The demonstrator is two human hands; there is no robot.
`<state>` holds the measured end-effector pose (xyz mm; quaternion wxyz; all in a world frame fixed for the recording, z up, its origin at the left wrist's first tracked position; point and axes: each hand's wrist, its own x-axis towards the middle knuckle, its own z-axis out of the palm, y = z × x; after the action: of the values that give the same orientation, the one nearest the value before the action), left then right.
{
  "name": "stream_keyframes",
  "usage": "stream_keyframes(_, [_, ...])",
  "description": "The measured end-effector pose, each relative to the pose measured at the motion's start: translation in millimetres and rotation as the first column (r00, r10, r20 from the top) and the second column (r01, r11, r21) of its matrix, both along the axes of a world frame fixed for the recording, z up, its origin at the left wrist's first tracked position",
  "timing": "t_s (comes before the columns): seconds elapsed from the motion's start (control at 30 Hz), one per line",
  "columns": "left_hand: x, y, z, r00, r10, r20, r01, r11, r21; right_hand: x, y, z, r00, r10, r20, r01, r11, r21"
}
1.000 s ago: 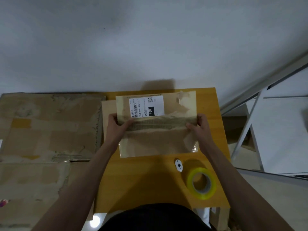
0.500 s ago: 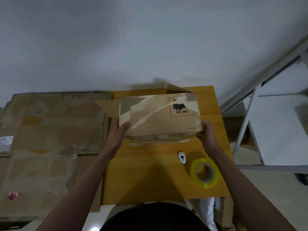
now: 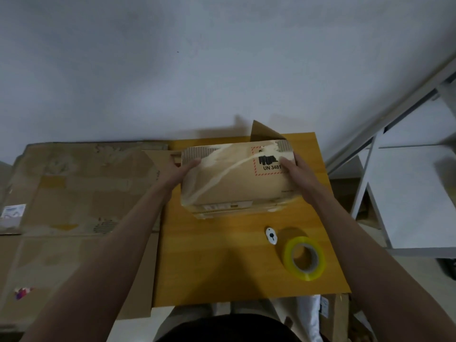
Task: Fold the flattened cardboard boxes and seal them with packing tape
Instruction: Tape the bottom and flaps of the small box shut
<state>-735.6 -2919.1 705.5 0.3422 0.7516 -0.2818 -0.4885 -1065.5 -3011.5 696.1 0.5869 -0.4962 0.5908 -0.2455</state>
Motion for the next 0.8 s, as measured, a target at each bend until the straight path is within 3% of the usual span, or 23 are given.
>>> stream_keyframes(0.17, [-2.5,20.9,13.4,0.986,-0.119,0.12,0.136,0.981,-0.142,-8.9,23.9,8.7,0.997,-0.011,0.072,0.023,0.987,-0.161])
stream_keyframes(0.37, [-11.6,32.9,13.6,0.928,-0.101,0.359,0.228,0.915,-0.332,-20.8,43.3,-3.3,0.989,0.01,0.148,0.033,0.958,-0.285])
stream_keyframes(0.47, [-9.0,39.3,-4.7,0.899,-0.179,0.399,0.303,0.914,-0.272,-10.9,49.5,-13.4,0.994,0.065,0.082,-0.035,0.947,-0.318])
stream_keyframes(0.57, [-7.2,58.0,-27.1,0.918,-0.211,0.335,0.281,0.943,-0.179,-3.1,55.0,-31.8,0.987,0.101,-0.126,-0.14,0.923,-0.358])
stream_keyframes(0.67, [-9.5,76.1,-48.9,0.863,-0.267,0.429,0.328,0.942,-0.073,-0.7,68.0,-49.3,0.94,0.157,-0.303,-0.253,0.917,-0.309])
stream_keyframes(0.8, [-13.8,88.7,-67.1,0.825,-0.344,0.448,0.372,0.928,0.028,-1.7,83.7,-62.3,0.888,0.241,-0.39,-0.338,0.92,-0.2])
